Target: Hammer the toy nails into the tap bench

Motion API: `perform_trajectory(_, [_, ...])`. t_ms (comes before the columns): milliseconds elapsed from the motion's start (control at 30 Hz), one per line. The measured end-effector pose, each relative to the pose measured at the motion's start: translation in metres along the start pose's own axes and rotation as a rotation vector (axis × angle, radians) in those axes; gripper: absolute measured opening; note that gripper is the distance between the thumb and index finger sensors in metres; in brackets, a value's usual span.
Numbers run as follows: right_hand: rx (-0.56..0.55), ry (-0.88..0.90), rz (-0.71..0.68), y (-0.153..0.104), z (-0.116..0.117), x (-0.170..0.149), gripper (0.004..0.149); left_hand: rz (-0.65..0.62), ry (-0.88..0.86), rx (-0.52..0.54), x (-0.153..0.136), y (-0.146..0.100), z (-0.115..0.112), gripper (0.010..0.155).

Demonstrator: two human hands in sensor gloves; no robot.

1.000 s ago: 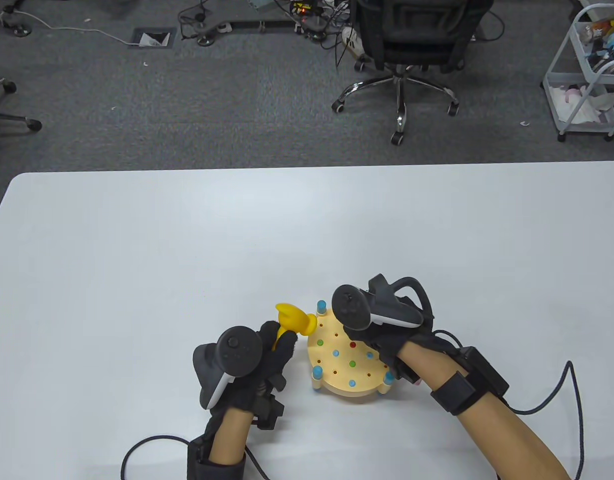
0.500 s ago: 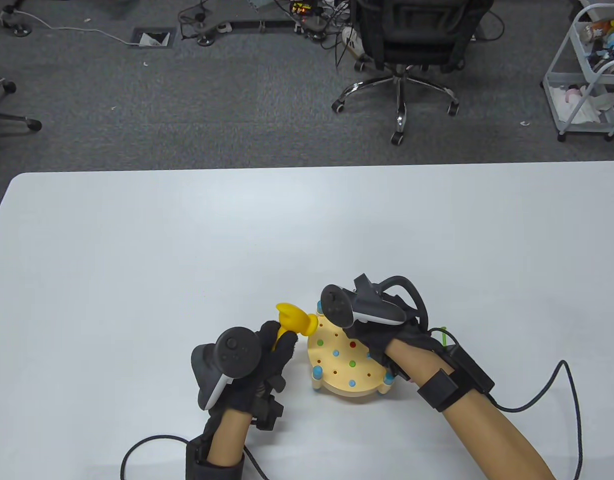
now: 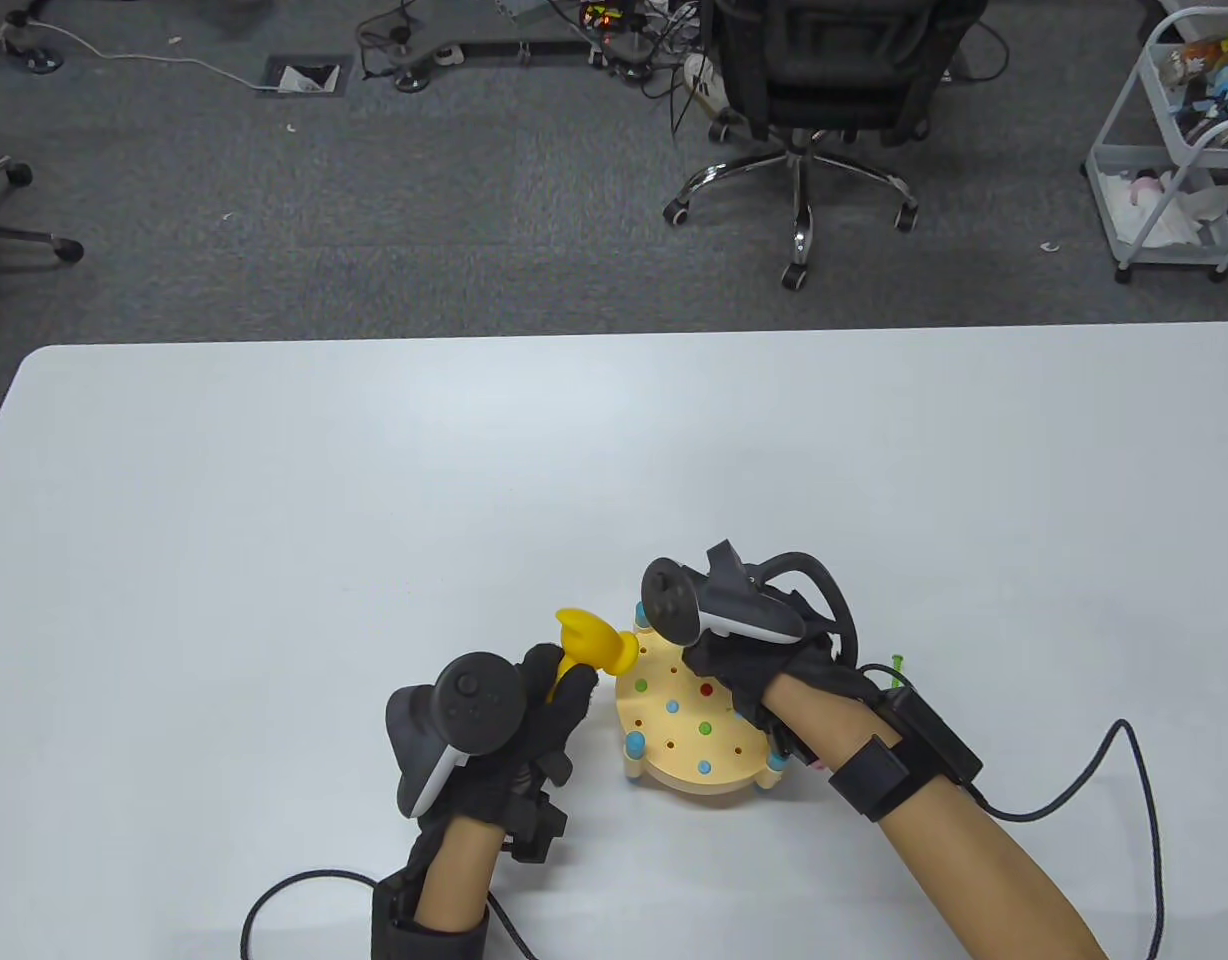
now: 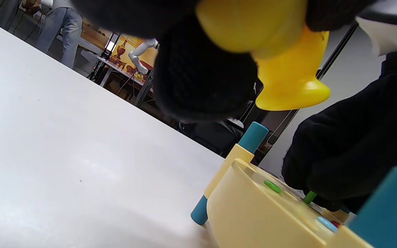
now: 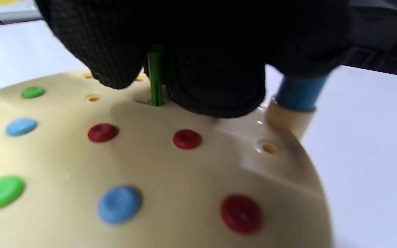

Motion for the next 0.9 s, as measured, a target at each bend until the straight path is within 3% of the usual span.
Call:
perform_trajectory(167, [-0.211,0.082,0.023,-0.028,-0.019,-0.020,0.056,0.002,0.001,-0.004,0.000,0.000,-0.001,0.060])
perform_trajectory(300, [-0.502,0.255,0.097,-0.053,-0.012,-0.054,0.058,0.001,0.008,-0.009,0.000,0.000,-0.002,0.060])
perform_trajectory(433, [-0.457,0.379,0.086,-0.052,0.042,-0.075,0.072,-0.020,0.030,-0.006,0.005,0.000,-0.006,0.060])
perform_trajectory(533, [-0.399,0.548,0.089,-0.040,0.077,-0.080,0.071,-0.035,0.049,-0.022,0.007,0.001,-0.010,0.060])
perform_trajectory(700, [-0.442,0.747,0.101,-0.028,0.104,-0.083,0.057,-0.061,0.070,-0.039,0.009,0.002,-0.016,0.060])
perform_trajectory(900, [-0.482,0.735,0.106,-0.027,0.114,-0.077,0.056,-0.115,0.235,-0.015,0.030,-0.007,-0.017,0.061])
Point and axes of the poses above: the tracker on the back of each hand, its own x axis roughly to the thumb side, its own y axis roughly from the wrist to the fingertips, z = x × y, the point moved 1 cm from there along y, roughly from the wrist to the fingertips, and after that the axes turned 12 degrees about -y, right-handed, at the moved point
